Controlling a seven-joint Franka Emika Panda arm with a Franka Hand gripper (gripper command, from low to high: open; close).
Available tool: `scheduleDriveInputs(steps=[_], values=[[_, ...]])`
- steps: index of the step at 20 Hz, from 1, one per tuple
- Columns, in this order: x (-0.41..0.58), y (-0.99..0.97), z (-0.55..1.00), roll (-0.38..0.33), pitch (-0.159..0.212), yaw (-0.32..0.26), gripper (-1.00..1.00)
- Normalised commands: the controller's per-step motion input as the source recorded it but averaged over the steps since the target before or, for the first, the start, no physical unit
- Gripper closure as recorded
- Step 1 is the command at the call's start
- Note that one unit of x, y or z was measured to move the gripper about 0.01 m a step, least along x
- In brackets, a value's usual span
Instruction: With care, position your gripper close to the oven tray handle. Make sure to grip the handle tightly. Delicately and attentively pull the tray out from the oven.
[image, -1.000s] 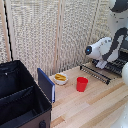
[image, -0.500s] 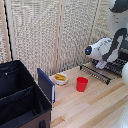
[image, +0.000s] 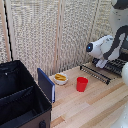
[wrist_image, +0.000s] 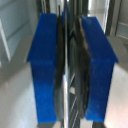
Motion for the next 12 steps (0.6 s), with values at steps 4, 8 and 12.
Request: scheduleDriveInputs(steps=[4, 8, 12], values=[[0.004, 0.86, 0.06, 0.084, -0.004, 0.010, 1.00], [0.000, 0.98, 0.00, 0.000, -0.036, 0.000, 1.00], [0.000, 0.93, 0.02, 0.000, -0.030, 0.000, 1.00]])
